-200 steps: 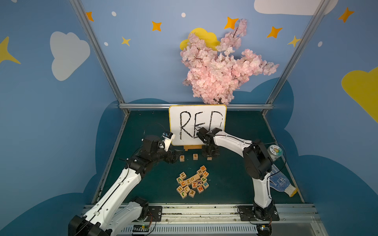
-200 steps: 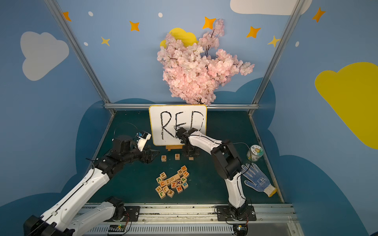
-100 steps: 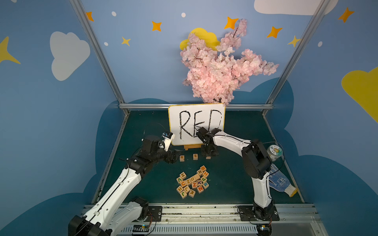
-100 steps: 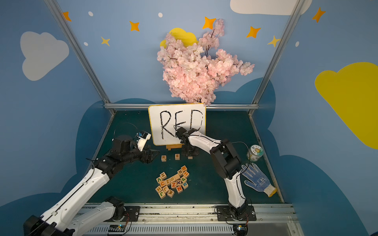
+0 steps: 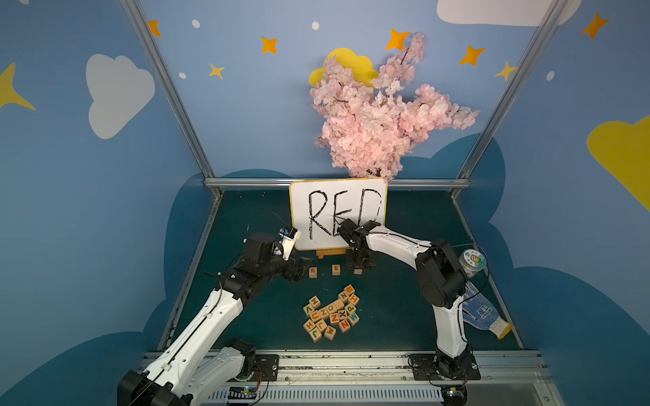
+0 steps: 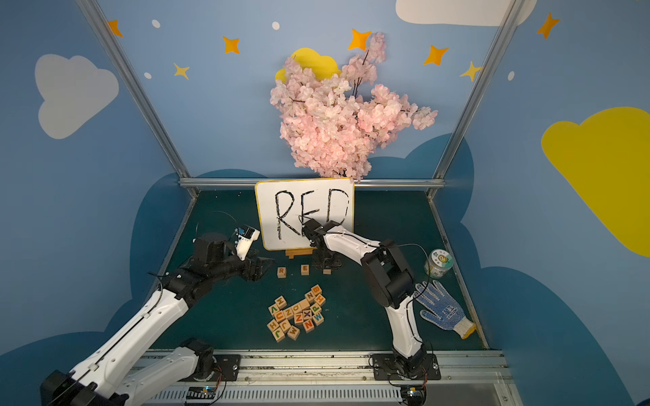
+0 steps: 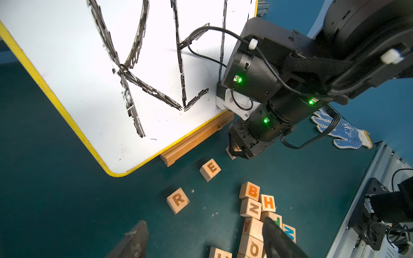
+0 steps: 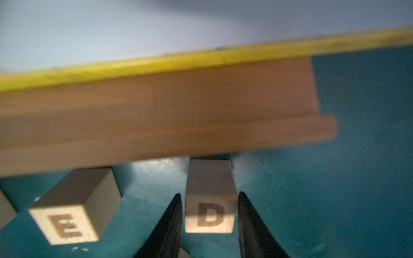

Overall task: Assemble the uppercase word "red" with letter blocks
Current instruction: Place the letter block at the center of the board.

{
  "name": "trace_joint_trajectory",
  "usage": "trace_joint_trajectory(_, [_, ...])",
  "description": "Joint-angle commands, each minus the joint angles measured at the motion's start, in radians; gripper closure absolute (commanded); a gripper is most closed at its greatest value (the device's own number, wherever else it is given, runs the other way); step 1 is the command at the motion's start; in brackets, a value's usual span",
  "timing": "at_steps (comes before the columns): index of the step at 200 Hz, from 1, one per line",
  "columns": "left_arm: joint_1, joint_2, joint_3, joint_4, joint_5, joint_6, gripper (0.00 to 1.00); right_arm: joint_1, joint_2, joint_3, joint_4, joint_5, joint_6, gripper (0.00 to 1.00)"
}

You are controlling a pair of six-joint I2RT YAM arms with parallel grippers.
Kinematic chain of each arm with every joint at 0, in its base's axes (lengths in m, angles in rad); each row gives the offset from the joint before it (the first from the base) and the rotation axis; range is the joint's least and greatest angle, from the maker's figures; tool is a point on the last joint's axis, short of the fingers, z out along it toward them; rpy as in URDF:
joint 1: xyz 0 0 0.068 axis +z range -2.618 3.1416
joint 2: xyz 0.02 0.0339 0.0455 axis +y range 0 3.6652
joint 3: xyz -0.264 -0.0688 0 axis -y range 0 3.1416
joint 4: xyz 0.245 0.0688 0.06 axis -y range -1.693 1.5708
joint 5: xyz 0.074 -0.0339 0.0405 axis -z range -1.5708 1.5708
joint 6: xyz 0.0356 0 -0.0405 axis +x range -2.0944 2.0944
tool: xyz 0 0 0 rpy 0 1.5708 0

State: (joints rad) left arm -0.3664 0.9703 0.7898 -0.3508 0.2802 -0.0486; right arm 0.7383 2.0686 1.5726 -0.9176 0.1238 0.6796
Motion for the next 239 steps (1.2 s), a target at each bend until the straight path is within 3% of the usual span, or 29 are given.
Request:
trace_joint_trajectory(1, [0.005,-0.005,0.002,-0.001,0.003,0.013,0.2,-0.007,-0.008,0.002,0.023,0.027,0.005,0.59])
trace_joint_trajectory(81, [0.006,-0.006,0.002,-0.001,0.004,0.013,0.2,-0.007,-0.021,-0.014,0.029,0.016,0.009,0.72])
trace_joint_trajectory(239, [0.005,-0.009,0.002,-0.001,0.005,0.013,0.21,-0.007,-0.026,-0.017,0.006,0.033,0.031,0.71])
